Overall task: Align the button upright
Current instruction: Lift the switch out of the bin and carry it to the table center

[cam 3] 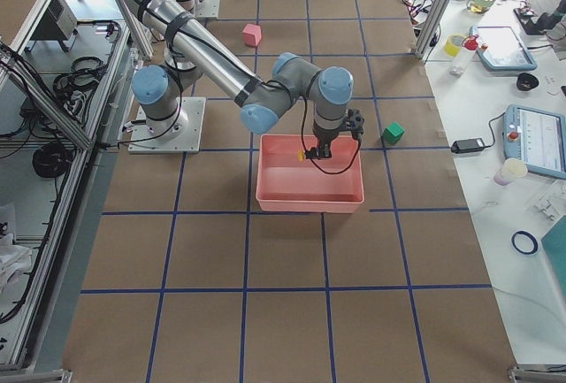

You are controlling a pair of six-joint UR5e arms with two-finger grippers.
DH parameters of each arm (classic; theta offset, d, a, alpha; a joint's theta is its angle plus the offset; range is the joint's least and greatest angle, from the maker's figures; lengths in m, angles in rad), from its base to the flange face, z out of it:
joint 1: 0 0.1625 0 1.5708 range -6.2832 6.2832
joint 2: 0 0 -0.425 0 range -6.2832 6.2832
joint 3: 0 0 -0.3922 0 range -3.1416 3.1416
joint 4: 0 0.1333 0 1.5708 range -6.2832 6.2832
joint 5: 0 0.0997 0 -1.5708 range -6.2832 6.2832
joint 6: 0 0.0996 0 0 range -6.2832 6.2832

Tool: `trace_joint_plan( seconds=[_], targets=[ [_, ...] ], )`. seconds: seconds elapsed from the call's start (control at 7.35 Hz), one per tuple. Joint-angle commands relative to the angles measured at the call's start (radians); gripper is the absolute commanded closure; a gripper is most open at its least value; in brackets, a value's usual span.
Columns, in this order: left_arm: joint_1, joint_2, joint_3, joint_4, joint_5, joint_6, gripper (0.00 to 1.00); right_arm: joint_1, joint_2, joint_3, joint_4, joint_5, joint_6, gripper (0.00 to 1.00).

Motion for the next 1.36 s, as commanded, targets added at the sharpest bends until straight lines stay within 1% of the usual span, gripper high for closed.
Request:
trace_joint_plan(
  seconds=[0.0,0.14,0.27,0.41,0.54,0.68,0.82,0.95,1.09,1.22],
  targets=[
    [0.0,0.0,0.0,0.001,0.0,0.0,0.0,0.166,-0.046,-0.036,0.031,-0.009,0.137,1.0],
    [0.0,0.0,0.0,0.001,0.0,0.0,0.0,0.253,-0.049,-0.038,0.036,-0.008,0.24,1.0],
    [0.0,0.0,-0.002,0.001,0.0,0.0,0.0,0.373,-0.051,-0.039,0.031,-0.012,0.317,1.0],
    [0.002,-0.002,-0.006,0.001,-0.003,-0.001,0.0,0.489,-0.038,-0.036,0.017,-0.008,0.504,1.0],
    [0.0,-0.002,-0.006,0.001,0.0,-0.001,0.0,0.588,-0.016,-0.036,-0.003,0.005,0.65,1.0],
    [0.002,-0.002,-0.008,0.001,-0.002,-0.001,0.0,0.684,0.014,-0.027,-0.056,0.008,0.792,1.0],
    [0.002,-0.003,-0.008,0.001,-0.003,-0.001,0.0,0.755,0.088,-0.025,-0.169,0.008,0.887,1.0],
    [0.002,-0.005,-0.008,0.002,-0.006,-0.001,0.0,0.791,0.15,-0.025,-0.25,0.032,0.946,1.0],
    [0.002,-0.011,-0.008,0.007,-0.009,-0.001,0.0,0.818,0.179,-0.024,-0.286,0.096,0.995,1.0],
    [0.003,-0.014,-0.008,0.01,-0.009,0.0,0.0,0.858,0.192,-0.019,-0.288,0.092,1.018,1.0]
  ],
)
